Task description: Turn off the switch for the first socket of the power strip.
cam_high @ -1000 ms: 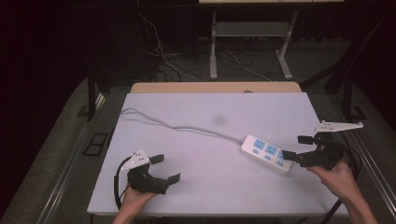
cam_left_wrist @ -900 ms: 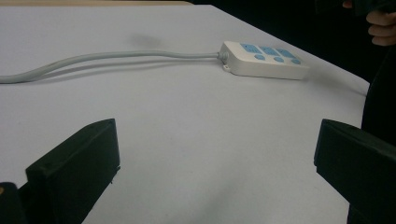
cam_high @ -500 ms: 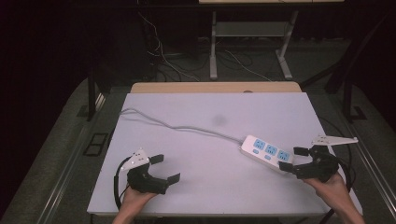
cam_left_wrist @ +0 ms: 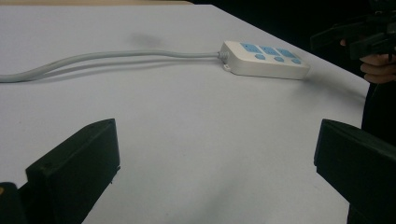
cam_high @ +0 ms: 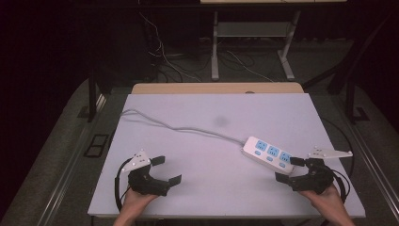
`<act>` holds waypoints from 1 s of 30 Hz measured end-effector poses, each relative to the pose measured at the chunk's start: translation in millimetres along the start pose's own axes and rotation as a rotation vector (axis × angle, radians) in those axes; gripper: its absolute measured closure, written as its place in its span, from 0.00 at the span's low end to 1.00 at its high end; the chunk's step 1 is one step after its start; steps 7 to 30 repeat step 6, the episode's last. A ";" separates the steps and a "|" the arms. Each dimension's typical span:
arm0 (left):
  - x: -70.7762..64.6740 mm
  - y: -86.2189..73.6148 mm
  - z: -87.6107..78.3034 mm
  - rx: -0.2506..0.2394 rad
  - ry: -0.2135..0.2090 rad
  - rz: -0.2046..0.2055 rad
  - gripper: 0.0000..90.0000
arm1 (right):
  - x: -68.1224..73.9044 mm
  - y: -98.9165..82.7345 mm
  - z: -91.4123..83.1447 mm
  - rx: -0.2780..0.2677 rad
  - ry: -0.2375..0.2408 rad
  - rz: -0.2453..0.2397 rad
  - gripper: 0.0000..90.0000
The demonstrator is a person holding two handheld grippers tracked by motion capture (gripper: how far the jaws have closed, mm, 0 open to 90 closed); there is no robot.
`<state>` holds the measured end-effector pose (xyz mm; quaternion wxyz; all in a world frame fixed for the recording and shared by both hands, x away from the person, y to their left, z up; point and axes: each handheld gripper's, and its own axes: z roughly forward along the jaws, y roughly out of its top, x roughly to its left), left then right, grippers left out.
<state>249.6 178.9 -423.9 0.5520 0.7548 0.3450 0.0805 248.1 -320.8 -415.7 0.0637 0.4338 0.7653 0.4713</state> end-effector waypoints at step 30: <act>0.6 0.1 0.4 0.004 0.004 -0.001 0.00 | 2.3 -7.6 3.2 -0.007 -0.004 -0.009 0.00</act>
